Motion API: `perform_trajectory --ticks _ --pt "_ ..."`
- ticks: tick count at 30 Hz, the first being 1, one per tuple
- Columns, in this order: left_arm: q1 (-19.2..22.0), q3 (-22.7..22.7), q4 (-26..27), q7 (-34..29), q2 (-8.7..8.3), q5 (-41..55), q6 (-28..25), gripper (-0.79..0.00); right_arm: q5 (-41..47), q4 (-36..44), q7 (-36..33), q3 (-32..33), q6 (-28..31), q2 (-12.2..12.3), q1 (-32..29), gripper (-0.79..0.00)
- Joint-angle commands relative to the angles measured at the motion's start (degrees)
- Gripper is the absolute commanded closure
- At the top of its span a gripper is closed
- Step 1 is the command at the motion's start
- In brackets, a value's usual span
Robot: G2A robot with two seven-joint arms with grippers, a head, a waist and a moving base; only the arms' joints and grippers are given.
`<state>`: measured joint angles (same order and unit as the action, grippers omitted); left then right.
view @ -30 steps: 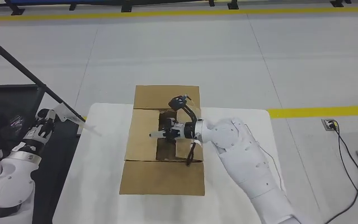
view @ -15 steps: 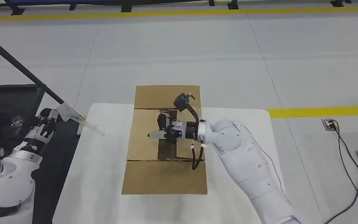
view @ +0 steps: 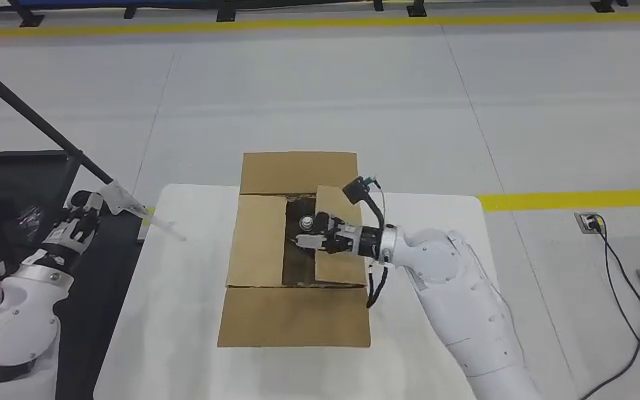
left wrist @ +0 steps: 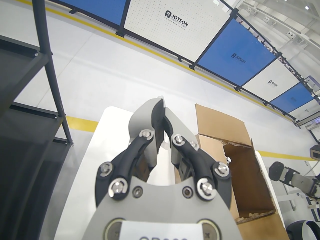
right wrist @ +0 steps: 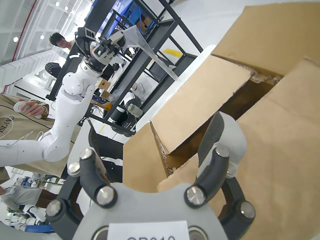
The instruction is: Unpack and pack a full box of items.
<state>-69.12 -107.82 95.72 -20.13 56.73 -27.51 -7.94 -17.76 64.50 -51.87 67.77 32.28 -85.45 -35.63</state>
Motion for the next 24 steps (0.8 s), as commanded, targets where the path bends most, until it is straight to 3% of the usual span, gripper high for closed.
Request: perform_trajectory --ticks 1,16,24 --pt "0.19 0.1 -0.07 -0.15 -0.04 -0.14 -0.04 0.0 -0.84 -2.5 0.77 -1.43 -0.83 -0.26 1.55 -0.785" --pt "0.66 0.48 -0.72 -0.53 -0.25 -0.03 -0.76 0.0 -1.86 -13.58 -2.06 -9.8 -5.82 -1.98 8.61 -0.785" --pt "0.5 0.64 -0.53 -0.56 -0.32 0.04 -0.9 0.0 -0.62 -5.74 -1.05 -8.9 5.26 -0.85 4.94 -0.785"
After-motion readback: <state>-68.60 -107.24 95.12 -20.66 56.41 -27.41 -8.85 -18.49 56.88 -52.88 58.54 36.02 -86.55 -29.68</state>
